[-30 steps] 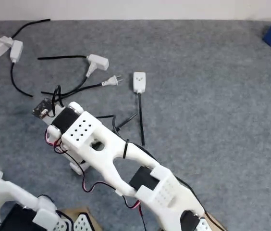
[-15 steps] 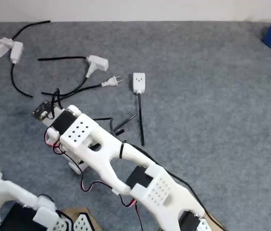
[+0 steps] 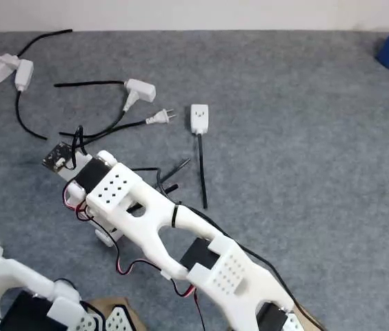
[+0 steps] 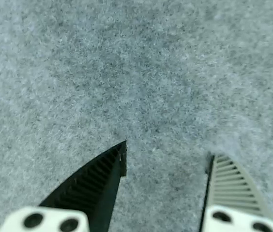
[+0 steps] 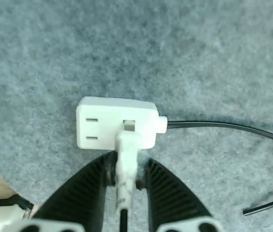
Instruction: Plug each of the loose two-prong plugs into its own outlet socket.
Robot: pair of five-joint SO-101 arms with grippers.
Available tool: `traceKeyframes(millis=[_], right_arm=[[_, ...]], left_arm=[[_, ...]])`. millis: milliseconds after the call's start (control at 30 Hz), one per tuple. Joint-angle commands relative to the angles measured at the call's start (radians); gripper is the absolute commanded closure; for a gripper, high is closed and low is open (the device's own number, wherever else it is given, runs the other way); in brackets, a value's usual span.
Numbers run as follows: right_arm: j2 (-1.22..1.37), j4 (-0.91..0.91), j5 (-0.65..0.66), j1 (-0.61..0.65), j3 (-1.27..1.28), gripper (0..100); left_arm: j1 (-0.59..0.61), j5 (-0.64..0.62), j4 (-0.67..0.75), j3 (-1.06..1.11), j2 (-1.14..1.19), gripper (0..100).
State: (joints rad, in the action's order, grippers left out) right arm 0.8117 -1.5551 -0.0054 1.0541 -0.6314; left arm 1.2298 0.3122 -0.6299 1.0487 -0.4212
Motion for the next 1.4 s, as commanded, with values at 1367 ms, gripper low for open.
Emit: traceKeyframes(millis=[1367], right_arm=[[0.208, -0.208, 0.133, 0.008, -0.005, 99.1]], left_arm=[[0.010, 0.040, -0.046, -0.010, -0.019, 72]])
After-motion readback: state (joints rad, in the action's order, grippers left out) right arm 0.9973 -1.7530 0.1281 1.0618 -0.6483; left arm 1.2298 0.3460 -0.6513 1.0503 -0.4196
